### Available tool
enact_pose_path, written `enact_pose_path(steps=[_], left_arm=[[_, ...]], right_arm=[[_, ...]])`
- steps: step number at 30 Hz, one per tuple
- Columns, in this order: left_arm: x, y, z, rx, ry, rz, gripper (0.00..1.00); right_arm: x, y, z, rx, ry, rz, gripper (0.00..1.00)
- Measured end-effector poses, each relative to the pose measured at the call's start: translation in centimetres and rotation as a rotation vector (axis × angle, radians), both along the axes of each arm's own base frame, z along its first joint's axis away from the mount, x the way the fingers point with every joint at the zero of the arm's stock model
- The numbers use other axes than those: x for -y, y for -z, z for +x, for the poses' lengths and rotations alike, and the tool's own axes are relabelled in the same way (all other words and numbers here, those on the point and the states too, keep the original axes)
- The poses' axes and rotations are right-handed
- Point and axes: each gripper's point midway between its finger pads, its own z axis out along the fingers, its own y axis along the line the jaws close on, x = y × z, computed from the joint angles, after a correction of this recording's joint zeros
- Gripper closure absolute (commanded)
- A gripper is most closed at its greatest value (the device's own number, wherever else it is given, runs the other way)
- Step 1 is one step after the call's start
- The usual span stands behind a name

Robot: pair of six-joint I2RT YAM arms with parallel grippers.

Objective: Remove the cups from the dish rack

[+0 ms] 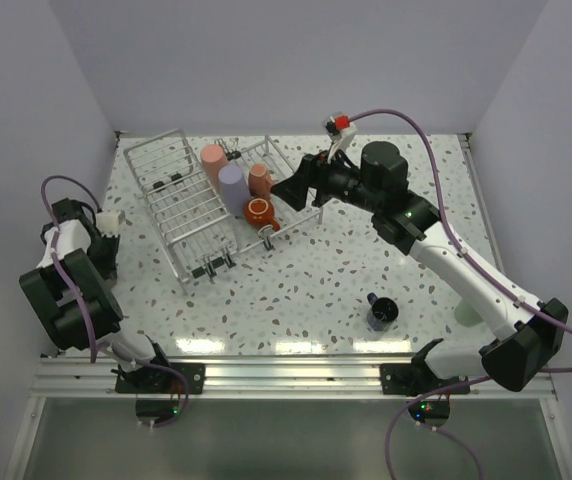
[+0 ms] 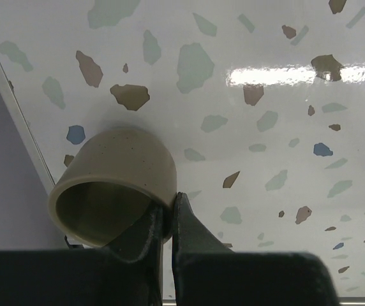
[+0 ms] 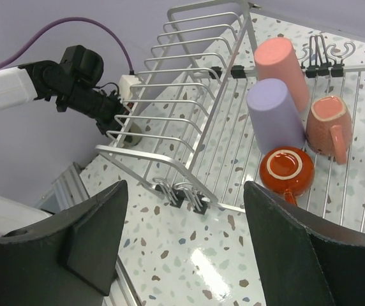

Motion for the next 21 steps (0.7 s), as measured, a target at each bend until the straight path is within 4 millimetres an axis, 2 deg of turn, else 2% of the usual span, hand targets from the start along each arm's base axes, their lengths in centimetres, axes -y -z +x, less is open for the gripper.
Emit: enact_pose_path(steps=[3, 6, 7, 9, 10, 12, 16, 21], left_arm=[[0.0, 0.0, 0.3, 0.005, 0.006, 0.009, 0.96], [-0.1, 0.0, 0.4, 0.010, 0.008, 0.012, 0.84], [-0.1, 0.0, 0.5, 0.012, 0.008, 0.013, 0.76], [-0.1, 0.1, 0.6, 0.014, 0.007, 0.011, 0.68], [-0.1, 0.0, 0.6, 0.017, 0.007, 0.009, 0.62], [0.0, 0.0, 0.7, 0.020, 0.008, 0.003, 0.57], [0.2, -0.5, 1.0, 0.033, 0.009, -0.010, 0.55], [-0.1, -3.4, 3.0, 0.105, 0.015, -0.013, 0.51]], right_arm=[[0.1, 0.0, 0.1, 0.001, 0.009, -0.001, 0.23], [0.2, 0.0, 0.3, 0.001, 0.018, -0.002, 0.23], [0.2, 0.0, 0.3, 0.001, 0.019, -0.002, 0.23], [0.2, 0.0, 0.3, 0.001, 0.020, -0.002, 0.23], [0.2, 0.0, 0.3, 0.001, 0.022, -0.003, 0.23], [0.2, 0.1, 0.4, 0.001, 0.025, -0.004, 0.23], [0.3, 0.2, 0.4, -0.002, 0.032, -0.007, 0.23], [0.8, 1.3, 1.0, -0.023, 0.067, -0.051, 0.22]])
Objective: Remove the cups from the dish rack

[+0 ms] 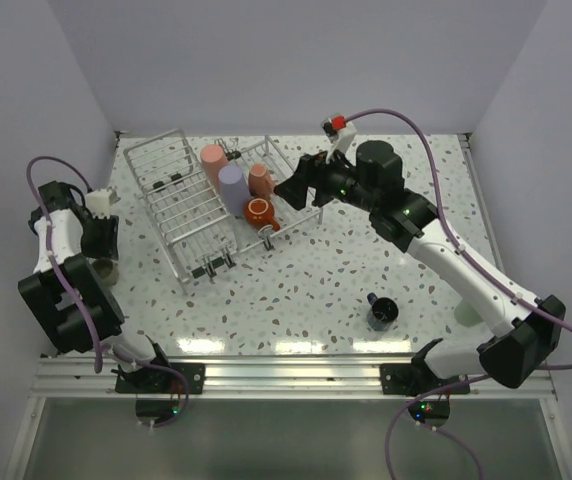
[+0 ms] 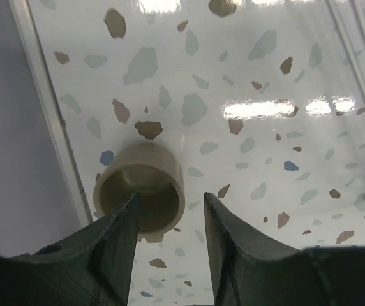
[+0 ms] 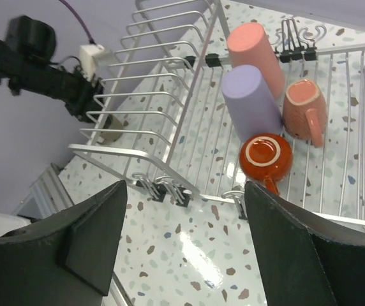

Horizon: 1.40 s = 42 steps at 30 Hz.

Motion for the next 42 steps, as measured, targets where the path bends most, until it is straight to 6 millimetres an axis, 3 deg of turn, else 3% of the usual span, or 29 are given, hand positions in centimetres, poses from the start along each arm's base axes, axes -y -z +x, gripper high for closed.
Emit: enact_pose_path(steps=[6, 14, 18, 21, 27, 34, 37, 42], left_arm=[[-0.1, -6.1, 2.6, 0.152, -0.002, 0.012, 0.49], [0.1, -15.1, 5.5, 0.375, -0.021, 0.019, 0.46], [1.5, -20.5, 7.0, 0.504, 0.015, -0.027, 0.44], [3.2, -23.4, 7.8, 0.571, 0.059, -0.079, 0.44], [5.8, -23.7, 7.8, 0.563, 0.105, -0.153, 0.44], [6.1, -23.7, 7.5, 0.544, 0.106, -0.165, 0.44], [6.1, -23.7, 7.5, 0.542, 0.106, -0.166, 0.44], [6.1, -23.5, 7.6, 0.537, 0.105, -0.169, 0.44]], right_arm=[[-0.1, 2.6, 2.2, -0.029, 0.033, -0.133, 0.23], [-1.4, 8.4, 7.3, -0.023, 0.011, -0.393, 0.32], [-2.1, 11.6, 10.5, -0.018, -0.004, -0.489, 0.36], [-2.6, 14.1, 12.8, -0.022, -0.012, -0.543, 0.38], [-3.2, 18.9, 15.7, -0.051, -0.032, -0.614, 0.41], [-4.3, 21.8, 17.5, -0.068, -0.050, -0.637, 0.49], [-4.6, 23.0, 17.9, -0.081, -0.059, -0.644, 0.57], [-4.6, 24.7, 17.7, -0.108, -0.073, -0.661, 0.82]])
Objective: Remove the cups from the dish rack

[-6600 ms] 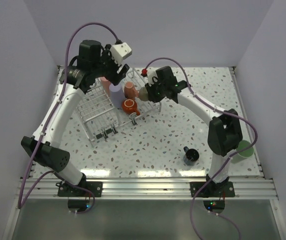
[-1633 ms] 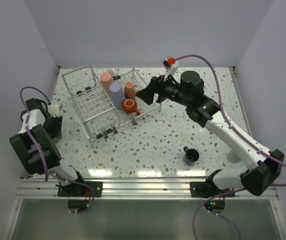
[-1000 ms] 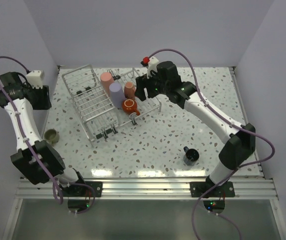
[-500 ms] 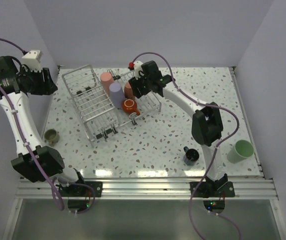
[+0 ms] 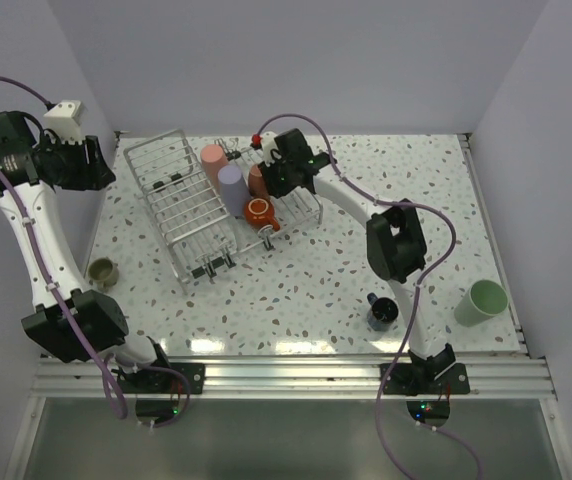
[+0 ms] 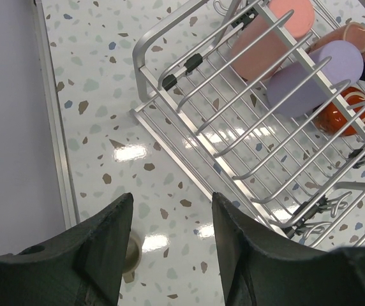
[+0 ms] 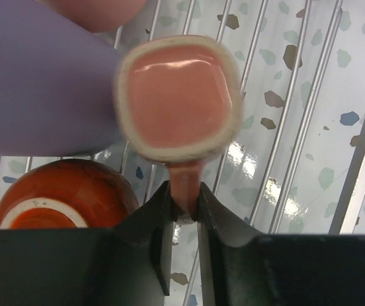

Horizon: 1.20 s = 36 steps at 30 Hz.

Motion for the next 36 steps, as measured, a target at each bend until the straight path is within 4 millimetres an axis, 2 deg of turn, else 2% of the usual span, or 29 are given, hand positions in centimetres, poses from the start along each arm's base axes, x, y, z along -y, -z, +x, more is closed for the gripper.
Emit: enact_pose_path(steps=[2, 3, 4, 12, 17, 20, 25, 29, 31, 36], left_arm=[[0.0, 0.1, 0.0, -0.001, 0.000, -0.001, 0.44], [0.0, 0.1, 0.0, -0.002, -0.001, -0.001, 0.44], [0.0, 0.1, 0.1, -0.003, -0.001, -0.002, 0.44], [0.0, 0.1, 0.2, -0.002, 0.002, -0.003, 0.44], [0.2, -0.4, 0.3, 0.012, 0.014, -0.005, 0.44], [0.7, -0.9, 0.5, 0.029, 0.033, -0.007, 0.44], [2.0, -1.7, 0.9, 0.064, 0.084, -0.026, 0.44], [3.9, -3.1, 1.0, 0.118, 0.148, -0.043, 0.43], [5.5, -4.3, 1.0, 0.163, 0.195, -0.053, 0.43], [11.9, -7.9, 0.9, 0.286, 0.385, -0.162, 0.41]], right_arm=[[0.0, 0.0, 0.0, -0.001, -0.001, -0.001, 0.90], [0.0, 0.0, 0.0, 0.000, -0.003, -0.001, 0.99], [0.0, 0.1, 0.0, 0.000, -0.004, -0.003, 1.00], [0.4, 0.0, 0.0, 0.026, 0.006, -0.009, 1.00], [2.2, -1.8, -0.3, 0.061, 0.075, -0.033, 1.00], [2.9, -4.4, -0.3, 0.107, 0.116, -0.012, 1.00], [3.5, -10.9, -0.2, 0.213, 0.175, 0.084, 1.00], [3.9, -16.2, -0.8, 0.275, 0.222, 0.180, 1.00], [4.1, -18.5, -1.5, 0.299, 0.235, 0.237, 1.00], [4.7, -24.7, -4.8, 0.347, 0.227, 0.433, 1.00]])
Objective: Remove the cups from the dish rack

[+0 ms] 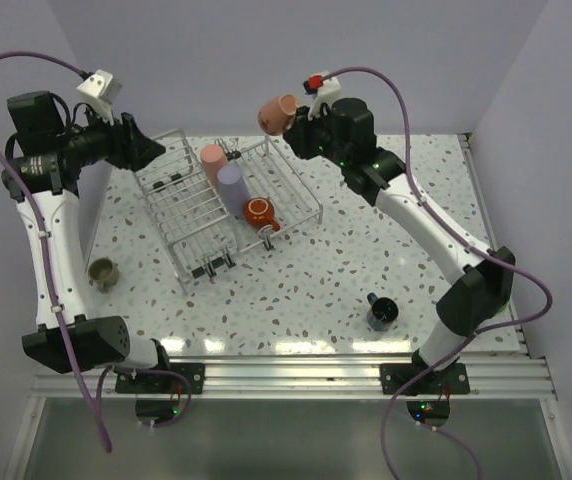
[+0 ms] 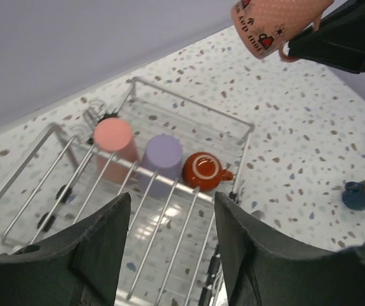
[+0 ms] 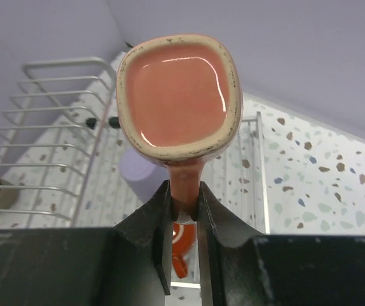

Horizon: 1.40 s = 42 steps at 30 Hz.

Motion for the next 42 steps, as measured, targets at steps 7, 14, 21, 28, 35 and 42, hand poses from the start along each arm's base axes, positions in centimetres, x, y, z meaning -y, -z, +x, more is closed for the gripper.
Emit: enact_pose_path(steps=[7, 14, 21, 28, 35, 42], left_arm=[[7.4, -2.7, -0.8, 0.066, 0.230, -0.207, 0.34], [14.6, -3.8, -2.5, 0.031, 0.460, -0.388, 0.33], [16.2, -6.1, -3.0, 0.065, 0.541, -0.465, 0.34], [16.8, -6.5, -2.8, 0.062, 0.561, -0.491, 0.43], [17.1, -7.4, -3.5, 0.072, 0.606, -0.510, 0.73], [17.4, -7.4, -5.0, 0.073, 0.673, -0.514, 1.00]], right_arm=[[-0.2, -6.4, -5.0, 0.067, -0.114, 0.252, 1.00], [-1.6, -7.2, -7.8, -0.003, -0.200, 0.463, 1.00], [-3.9, -7.5, -10.1, -0.058, -0.290, 0.546, 1.00], [-5.4, -8.9, -12.0, -0.063, -0.365, 0.607, 1.00], [-6.6, -9.0, -12.3, -0.087, -0.405, 0.656, 1.00], [-7.6, -7.9, -11.8, -0.138, -0.424, 0.678, 1.00]])
